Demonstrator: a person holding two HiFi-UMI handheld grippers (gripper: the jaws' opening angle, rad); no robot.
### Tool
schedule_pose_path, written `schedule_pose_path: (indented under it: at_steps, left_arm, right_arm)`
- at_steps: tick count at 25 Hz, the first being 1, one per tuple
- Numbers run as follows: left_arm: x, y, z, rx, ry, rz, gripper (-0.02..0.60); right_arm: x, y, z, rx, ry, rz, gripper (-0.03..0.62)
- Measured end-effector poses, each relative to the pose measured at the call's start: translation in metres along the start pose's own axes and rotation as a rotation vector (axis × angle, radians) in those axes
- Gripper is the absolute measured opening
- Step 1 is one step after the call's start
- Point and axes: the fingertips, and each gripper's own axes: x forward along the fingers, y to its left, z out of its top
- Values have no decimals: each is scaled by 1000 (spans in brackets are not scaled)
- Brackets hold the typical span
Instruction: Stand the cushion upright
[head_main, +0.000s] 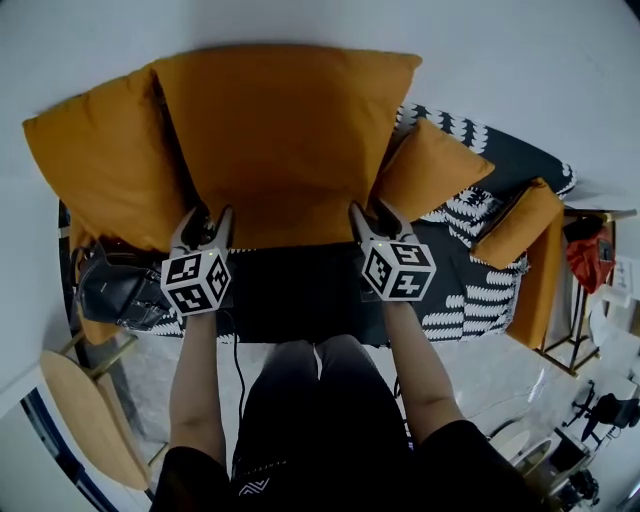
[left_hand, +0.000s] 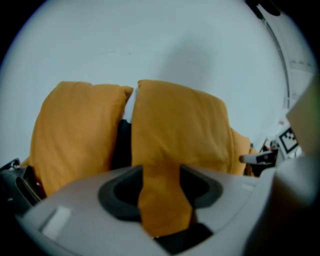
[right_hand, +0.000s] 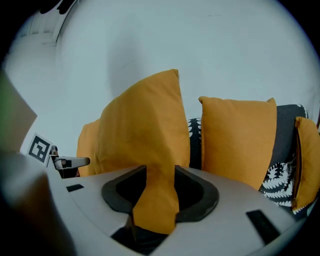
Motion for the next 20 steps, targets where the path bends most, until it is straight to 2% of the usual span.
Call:
schedule_pose_path:
  at_steps: [13, 20]
  left_arm:
    - [-54, -37, 26, -96, -91, -77, 126]
    - [-82, -48, 26, -90, -95, -89, 75]
  right_arm:
    - [-48, 29, 30, -16, -77, 34, 92]
    - [-73, 38, 35, -14, -92, 30, 26]
